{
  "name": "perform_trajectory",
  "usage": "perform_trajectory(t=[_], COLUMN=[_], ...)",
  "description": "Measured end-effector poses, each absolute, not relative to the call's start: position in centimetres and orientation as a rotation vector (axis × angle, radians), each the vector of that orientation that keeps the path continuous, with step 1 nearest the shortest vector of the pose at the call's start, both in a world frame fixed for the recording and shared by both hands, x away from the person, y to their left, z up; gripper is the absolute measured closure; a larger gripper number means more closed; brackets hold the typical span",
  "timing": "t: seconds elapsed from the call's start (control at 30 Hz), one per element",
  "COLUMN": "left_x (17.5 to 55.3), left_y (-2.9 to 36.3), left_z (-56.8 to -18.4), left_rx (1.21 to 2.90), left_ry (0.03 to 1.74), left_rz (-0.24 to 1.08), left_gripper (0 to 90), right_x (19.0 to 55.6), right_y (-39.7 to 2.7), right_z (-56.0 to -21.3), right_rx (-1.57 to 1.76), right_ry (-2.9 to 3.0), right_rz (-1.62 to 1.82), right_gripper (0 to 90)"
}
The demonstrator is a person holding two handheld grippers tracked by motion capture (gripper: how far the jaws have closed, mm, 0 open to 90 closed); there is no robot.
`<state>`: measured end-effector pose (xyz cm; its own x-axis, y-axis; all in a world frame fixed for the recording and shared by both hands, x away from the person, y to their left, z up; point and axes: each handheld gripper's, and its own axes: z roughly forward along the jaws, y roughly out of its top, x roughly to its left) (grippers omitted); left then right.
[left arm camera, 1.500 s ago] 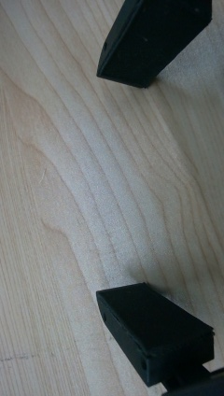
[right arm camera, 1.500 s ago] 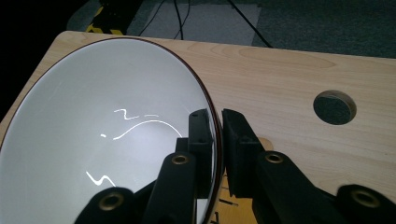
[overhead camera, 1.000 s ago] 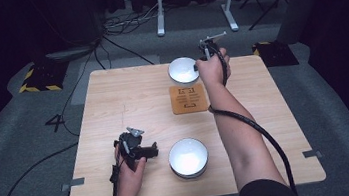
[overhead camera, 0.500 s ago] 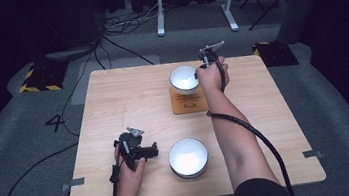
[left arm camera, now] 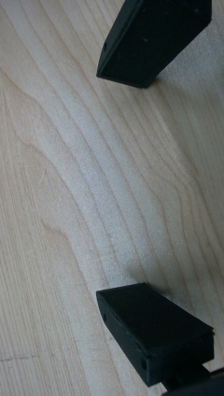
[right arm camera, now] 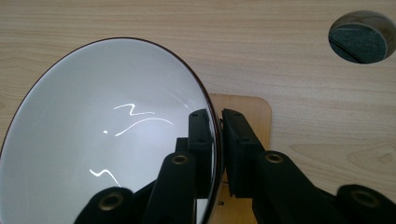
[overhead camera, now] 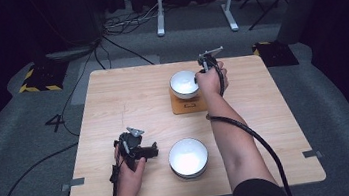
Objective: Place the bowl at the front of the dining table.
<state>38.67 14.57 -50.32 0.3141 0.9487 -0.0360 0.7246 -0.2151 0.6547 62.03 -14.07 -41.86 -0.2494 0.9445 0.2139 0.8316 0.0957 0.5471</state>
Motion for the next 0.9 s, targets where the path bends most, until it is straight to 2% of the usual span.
perform_trajectory(t=[0.9], left_x=[38.7], left_y=[14.6], left_z=[-50.3], left_rx=[2.011], left_ry=[1.475], left_rz=[0.508], left_gripper=[0.1], right_x=[61.8], right_y=[-14.0], right_z=[-43.5], right_rx=[1.771], right_ry=[2.204], right_rz=[0.766], right_gripper=[82.4])
